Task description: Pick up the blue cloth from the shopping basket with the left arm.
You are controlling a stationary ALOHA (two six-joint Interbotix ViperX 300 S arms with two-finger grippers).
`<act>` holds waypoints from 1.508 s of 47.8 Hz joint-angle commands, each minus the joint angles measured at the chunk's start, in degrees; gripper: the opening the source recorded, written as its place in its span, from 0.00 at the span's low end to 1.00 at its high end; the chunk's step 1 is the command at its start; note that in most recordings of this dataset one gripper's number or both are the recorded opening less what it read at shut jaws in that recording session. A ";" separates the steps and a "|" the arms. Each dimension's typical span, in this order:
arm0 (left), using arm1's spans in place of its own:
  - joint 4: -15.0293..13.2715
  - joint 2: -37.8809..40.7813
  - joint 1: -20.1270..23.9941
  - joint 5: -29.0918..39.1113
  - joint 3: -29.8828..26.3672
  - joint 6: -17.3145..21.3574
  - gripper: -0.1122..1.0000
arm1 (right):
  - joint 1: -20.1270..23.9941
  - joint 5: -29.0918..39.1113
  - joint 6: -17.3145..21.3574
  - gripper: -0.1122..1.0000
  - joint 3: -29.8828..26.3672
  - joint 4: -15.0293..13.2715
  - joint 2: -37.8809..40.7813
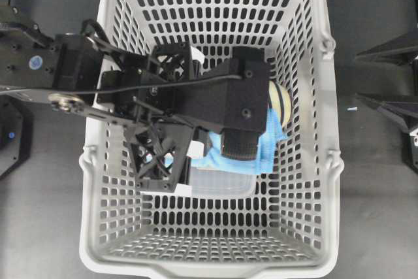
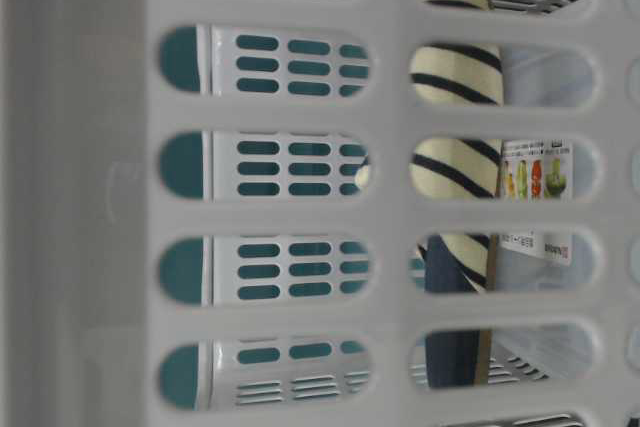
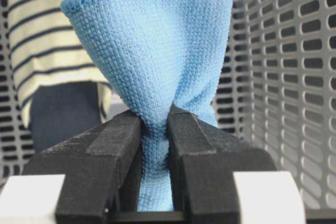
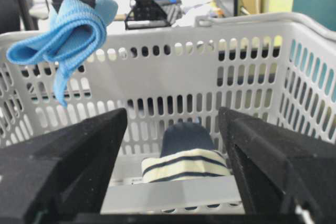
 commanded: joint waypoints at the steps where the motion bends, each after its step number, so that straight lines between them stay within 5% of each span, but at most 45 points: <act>1: 0.18 -1.32 -0.18 0.35 -1.41 0.00 0.20 | -0.18 -0.26 -0.09 0.72 -0.26 0.09 0.26; 72: 0.18 -1.23 0.09 2.81 -1.41 0.00 0.20 | -0.26 -0.26 0.00 0.72 0.18 0.09 -1.67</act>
